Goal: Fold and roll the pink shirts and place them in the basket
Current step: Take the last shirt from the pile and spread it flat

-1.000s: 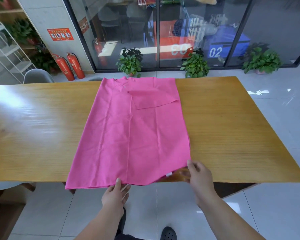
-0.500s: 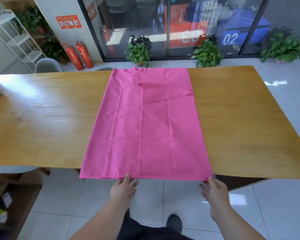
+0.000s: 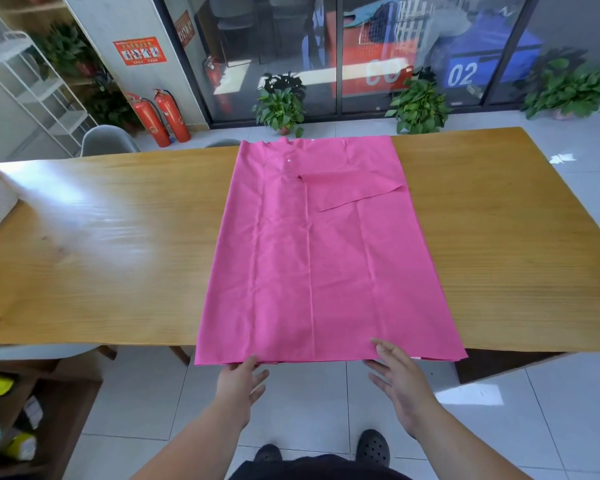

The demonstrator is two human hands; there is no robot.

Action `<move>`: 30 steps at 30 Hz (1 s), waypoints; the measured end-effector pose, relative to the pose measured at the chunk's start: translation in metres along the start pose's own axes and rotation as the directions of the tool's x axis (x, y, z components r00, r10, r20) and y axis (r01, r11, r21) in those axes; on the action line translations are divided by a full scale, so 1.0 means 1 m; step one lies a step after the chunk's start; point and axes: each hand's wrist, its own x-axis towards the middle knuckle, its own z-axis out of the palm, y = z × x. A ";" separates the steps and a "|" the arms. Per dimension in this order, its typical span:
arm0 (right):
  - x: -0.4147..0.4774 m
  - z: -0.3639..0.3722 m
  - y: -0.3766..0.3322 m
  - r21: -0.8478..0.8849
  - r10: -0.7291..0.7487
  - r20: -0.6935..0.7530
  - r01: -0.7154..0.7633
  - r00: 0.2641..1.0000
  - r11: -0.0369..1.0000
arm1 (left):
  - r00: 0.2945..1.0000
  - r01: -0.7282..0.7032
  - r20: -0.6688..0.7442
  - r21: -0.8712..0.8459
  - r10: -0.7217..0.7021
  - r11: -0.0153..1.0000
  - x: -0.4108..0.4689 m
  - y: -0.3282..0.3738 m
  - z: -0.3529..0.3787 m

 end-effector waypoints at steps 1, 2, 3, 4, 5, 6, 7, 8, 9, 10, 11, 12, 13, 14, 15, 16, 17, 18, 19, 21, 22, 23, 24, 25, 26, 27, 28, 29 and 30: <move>-0.002 0.011 0.000 -0.002 0.002 0.006 -0.002 1.000 1.000 | 1.000 -0.010 -0.011 -0.008 0.010 1.000 0.004 0.003 -0.009; -0.002 0.022 0.001 -0.004 0.003 0.014 -0.003 1.000 1.000 | 1.000 -0.020 -0.022 -0.015 0.019 1.000 0.007 0.007 -0.016; -0.002 0.032 0.002 -0.009 0.004 0.025 -0.004 1.000 1.000 | 0.999 -0.027 -0.046 -0.019 0.027 0.999 0.011 0.009 -0.024; -0.002 0.042 0.004 -0.023 0.006 0.038 -0.005 0.999 1.000 | 0.996 -0.040 -0.080 -0.024 0.038 0.999 0.014 0.010 -0.031; -0.002 0.052 0.005 -0.042 0.010 0.053 -0.008 0.999 0.999 | 0.992 -0.059 -0.112 -0.020 0.057 0.998 0.017 0.011 -0.037; -0.002 0.060 0.006 -0.063 0.016 0.068 -0.011 0.998 0.998 | 0.987 -0.085 -0.136 -0.018 0.081 0.996 0.019 0.011 -0.043; -0.001 0.068 0.008 -0.082 0.021 0.079 -0.015 0.997 0.997 | 0.984 -0.102 -0.150 -0.007 0.100 0.995 0.020 0.013 -0.047; 0.000 0.075 0.010 -0.097 0.028 0.085 -0.020 0.996 0.995 | 0.981 -0.117 -0.157 0.009 0.117 0.993 0.020 0.015 -0.051; 0.002 0.081 0.011 -0.109 0.035 0.088 -0.026 0.996 0.994 | 0.977 -0.132 -0.161 0.048 0.138 0.990 0.021 0.016 -0.056; 0.004 0.086 0.013 -0.119 0.042 0.089 -0.031 0.995 0.992 | 0.971 -0.156 -0.167 0.100 0.171 0.983 0.022 0.017 -0.060; 0.006 0.091 0.013 -0.128 0.049 0.091 -0.037 0.995 0.991 | 0.963 -0.184 -0.171 0.153 0.209 0.971 0.022 0.019 -0.063; 0.007 0.096 0.012 -0.134 0.053 0.088 -0.041 0.995 0.990 | 0.953 -0.215 -0.170 0.208 0.252 0.954 0.021 0.021 -0.064; 0.007 0.100 0.011 -0.133 0.053 0.080 -0.042 0.995 0.990 | 0.941 -0.247 -0.168 0.260 0.296 0.933 0.019 0.024 -0.066; 0.006 0.103 0.010 -0.123 0.048 0.070 -0.039 0.996 0.992 | 0.928 -0.274 -0.165 0.304 0.334 0.912 0.016 0.026 -0.067; 0.005 0.106 0.008 -0.105 0.041 0.058 -0.035 0.997 0.994 | 0.917 -0.294 -0.165 0.339 0.364 0.894 0.014 0.029 -0.068; 0.003 0.107 0.007 -0.084 0.036 0.046 -0.033 0.998 0.996 | 0.906 -0.306 -0.171 0.369 0.388 0.877 0.012 0.032 -0.070; 0.001 0.108 0.005 -0.064 0.032 0.034 -0.030 0.999 0.997 | 0.894 -0.315 -0.180 0.397 0.409 0.862 0.011 0.036 -0.073; 0.000 0.109 0.004 -0.049 0.028 0.023 -0.026 0.999 0.998 | 0.881 -0.327 -0.186 0.423 0.435 0.845 0.010 0.040 -0.075; -0.001 0.109 0.004 -0.039 0.023 0.014 -0.023 1.000 0.999 | 0.871 -0.342 -0.177 0.451 0.459 0.824 0.011 0.044 -0.078; -0.001 0.110 0.003 -0.017 0.017 0.004 -0.017 1.000 1.000 | 0.859 -0.381 -0.133 0.480 0.495 0.790 0.011 0.052 -0.082; -0.001 0.111 0.003 -0.003 0.015 0.002 -0.015 1.000 1.000 | 0.859 -0.401 -0.104 0.470 0.501 0.786 0.010 0.055 -0.083; -0.001 0.112 0.002 0.012 0.014 0.000 -0.014 1.000 1.000 | 0.864 -0.417 -0.073 0.449 0.498 0.790 0.008 0.057 -0.084; -0.001 0.113 0.001 0.024 0.011 -0.003 -0.011 1.000 1.000 | 0.867 -0.430 -0.048 0.431 0.496 0.793 0.007 0.058 -0.085; -0.002 0.114 0.000 0.031 0.008 -0.008 -0.007 1.000 0.999 | 0.865 -0.439 -0.034 0.427 0.500 0.790 0.006 0.058 -0.086; -0.002 0.114 0.000 0.037 0.005 -0.015 -0.004 1.000 0.999 | 0.860 -0.448 -0.032 0.433 0.510 0.782 0.004 0.058 -0.088; -0.003 0.114 -0.001 0.043 0.002 -0.022 -0.001 1.000 0.999 | 0.852 -0.453 -0.037 0.448 0.523 0.770 0.004 0.058 -0.091; -0.003 0.114 -0.001 0.051 0.001 -0.029 0.000 1.000 0.999 | 0.844 -0.455 -0.047 0.466 0.535 0.759 0.003 0.059 -0.093; -0.003 0.113 -0.001 0.058 0.001 -0.033 0.000 0.999 0.998 | 0.836 -0.455 -0.057 0.483 0.546 0.748 0.003 0.061 -0.095; -0.003 0.113 -0.002 0.063 0.001 -0.034 0.001 0.999 0.998 | 0.830 -0.458 -0.062 0.493 0.555 0.740 0.003 0.063 -0.097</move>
